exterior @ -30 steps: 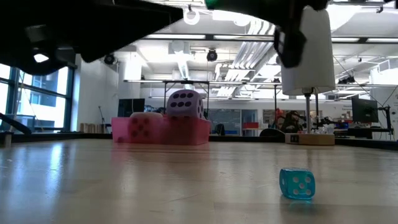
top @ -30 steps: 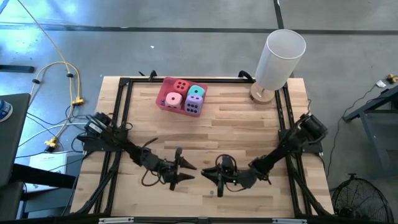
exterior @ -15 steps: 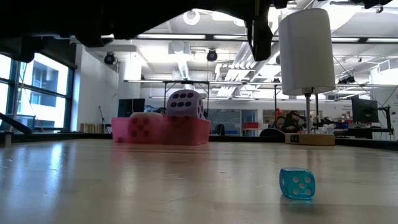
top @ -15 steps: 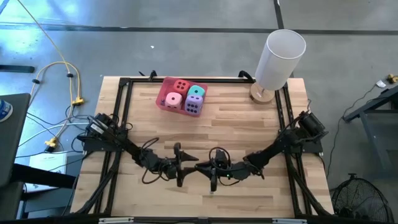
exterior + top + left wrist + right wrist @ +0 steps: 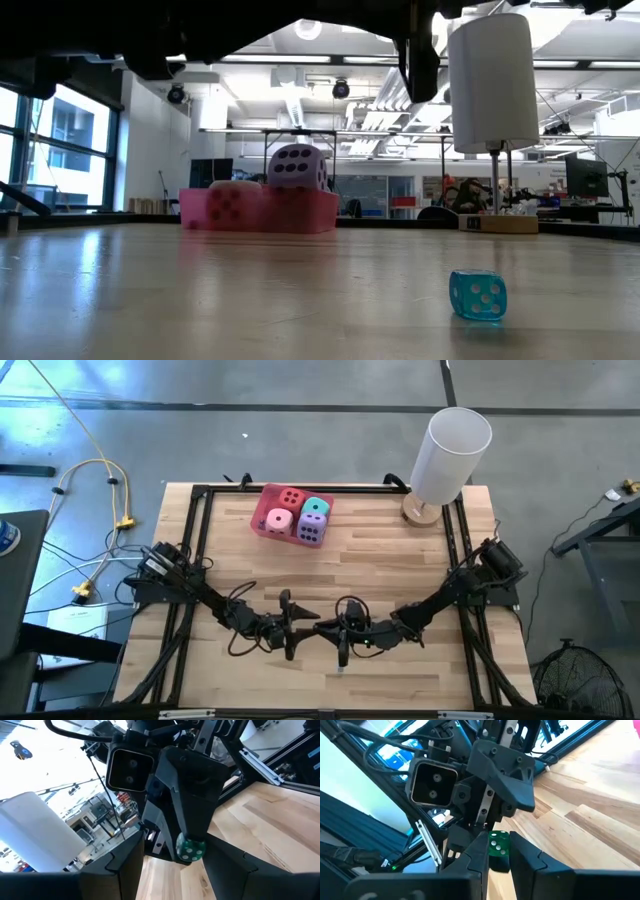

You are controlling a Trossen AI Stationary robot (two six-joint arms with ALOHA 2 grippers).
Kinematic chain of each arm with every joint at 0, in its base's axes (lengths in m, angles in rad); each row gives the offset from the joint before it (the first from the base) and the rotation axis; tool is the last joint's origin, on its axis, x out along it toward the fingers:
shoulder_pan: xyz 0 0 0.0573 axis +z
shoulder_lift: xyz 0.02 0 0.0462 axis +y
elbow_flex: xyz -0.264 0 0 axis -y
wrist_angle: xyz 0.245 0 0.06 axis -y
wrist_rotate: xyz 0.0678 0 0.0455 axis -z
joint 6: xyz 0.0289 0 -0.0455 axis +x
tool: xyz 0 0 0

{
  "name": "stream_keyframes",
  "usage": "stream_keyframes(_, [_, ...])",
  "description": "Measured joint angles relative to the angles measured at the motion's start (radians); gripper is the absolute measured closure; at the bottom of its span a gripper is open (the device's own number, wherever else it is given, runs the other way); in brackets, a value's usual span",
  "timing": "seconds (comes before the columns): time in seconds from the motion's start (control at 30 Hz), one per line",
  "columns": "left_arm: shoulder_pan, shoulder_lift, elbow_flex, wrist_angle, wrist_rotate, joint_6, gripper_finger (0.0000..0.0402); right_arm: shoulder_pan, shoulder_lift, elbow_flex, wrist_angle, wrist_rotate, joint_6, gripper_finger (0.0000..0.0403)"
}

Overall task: Pick & Place Dice
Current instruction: Put the small green dice into the pink bin

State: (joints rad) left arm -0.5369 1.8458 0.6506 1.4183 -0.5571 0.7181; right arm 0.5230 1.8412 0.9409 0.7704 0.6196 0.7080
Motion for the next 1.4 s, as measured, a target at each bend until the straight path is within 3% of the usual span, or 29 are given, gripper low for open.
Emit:
stream_keyframes(0.6, [-0.006, 0.000, 0.000, -0.022, 0.002, -0.011, 0.0342, 0.000, -0.002, 0.000, -0.010, -0.026, 0.078, 0.0348])
stream_keyframes(0.83, [-0.029, 0.000, 0.002, -0.034, 0.001, 0.002, 0.0348, 0.000, -0.002, 0.000, -0.012, -0.067, 0.065, 0.0307])
stream_keyframes(1.07, [-0.073, -0.003, 0.002, -0.154, -0.001, -0.037, 0.0349, 0.008, 0.001, -0.001, -0.032, -0.182, 0.086, 0.0226])
stream_keyframes(1.23, [-0.107, -0.006, -0.001, -0.281, 0.025, -0.171, 0.0349, 0.024, 0.000, -0.002, -0.084, -0.175, 0.115, 0.0183])
stream_keyframes(1.4, [-0.112, -0.061, 0.000, -0.505, 0.098, -0.334, 0.0350, 0.027, 0.000, -0.002, -0.086, -0.170, 0.128, 0.0175])
